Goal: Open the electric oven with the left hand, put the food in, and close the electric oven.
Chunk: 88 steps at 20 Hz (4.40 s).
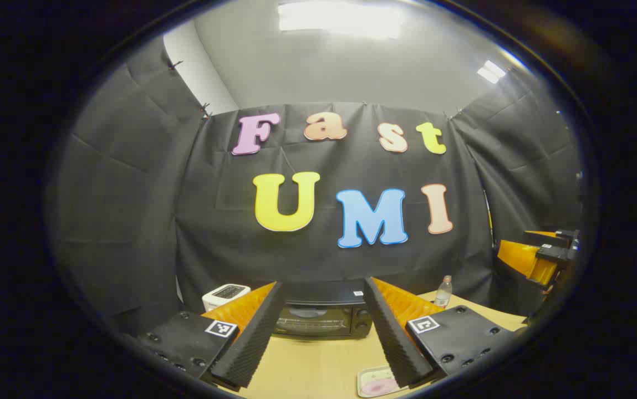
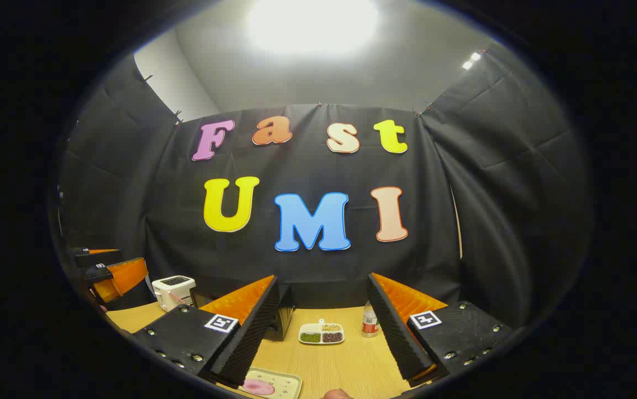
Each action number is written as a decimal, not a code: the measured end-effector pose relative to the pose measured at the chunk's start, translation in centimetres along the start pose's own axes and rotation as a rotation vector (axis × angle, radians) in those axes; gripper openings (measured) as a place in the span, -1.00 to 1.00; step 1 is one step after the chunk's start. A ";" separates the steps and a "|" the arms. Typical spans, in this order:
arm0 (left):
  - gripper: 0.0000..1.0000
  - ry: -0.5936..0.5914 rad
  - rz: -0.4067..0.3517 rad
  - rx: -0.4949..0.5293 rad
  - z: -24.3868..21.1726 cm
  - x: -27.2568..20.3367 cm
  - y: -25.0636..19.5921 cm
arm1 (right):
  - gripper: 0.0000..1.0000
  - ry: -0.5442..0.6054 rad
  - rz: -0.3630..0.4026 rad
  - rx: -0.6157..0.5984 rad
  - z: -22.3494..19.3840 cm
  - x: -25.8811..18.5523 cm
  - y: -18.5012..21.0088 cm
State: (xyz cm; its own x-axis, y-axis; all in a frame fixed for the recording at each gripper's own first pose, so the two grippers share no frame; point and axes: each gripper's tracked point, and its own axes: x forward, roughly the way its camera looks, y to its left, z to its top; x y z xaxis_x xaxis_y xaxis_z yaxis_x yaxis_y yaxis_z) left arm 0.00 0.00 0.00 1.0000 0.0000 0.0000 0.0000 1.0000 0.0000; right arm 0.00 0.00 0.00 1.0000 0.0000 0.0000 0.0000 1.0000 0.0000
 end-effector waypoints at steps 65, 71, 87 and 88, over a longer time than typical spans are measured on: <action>0.94 0.313 -0.098 0.005 -27.1 32.4 4.1 | 0.94 0.095 -0.292 -0.122 -5.4 8.3 1.9; 0.94 0.300 -0.084 0.016 -27.1 32.1 4.1 | 0.94 0.093 -0.274 -0.153 -5.2 7.5 2.2; 1.00 0.361 -0.024 0.055 -28.7 24.7 4.1 | 0.94 0.079 -0.159 -0.121 -4.3 5.9 2.3; 1.00 0.365 -0.021 0.056 -29.0 24.3 4.1 | 0.94 0.079 -0.158 -0.122 -4.3 5.8 2.2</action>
State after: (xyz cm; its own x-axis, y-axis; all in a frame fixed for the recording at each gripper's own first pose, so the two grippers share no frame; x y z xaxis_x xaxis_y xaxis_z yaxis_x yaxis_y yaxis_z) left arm 24.35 4.07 -28.98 0.9340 -0.0101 -0.3571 0.0302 0.9982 0.0508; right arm 5.84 2.16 -4.28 0.9844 -0.1620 -0.0684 0.1524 0.9800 -0.1276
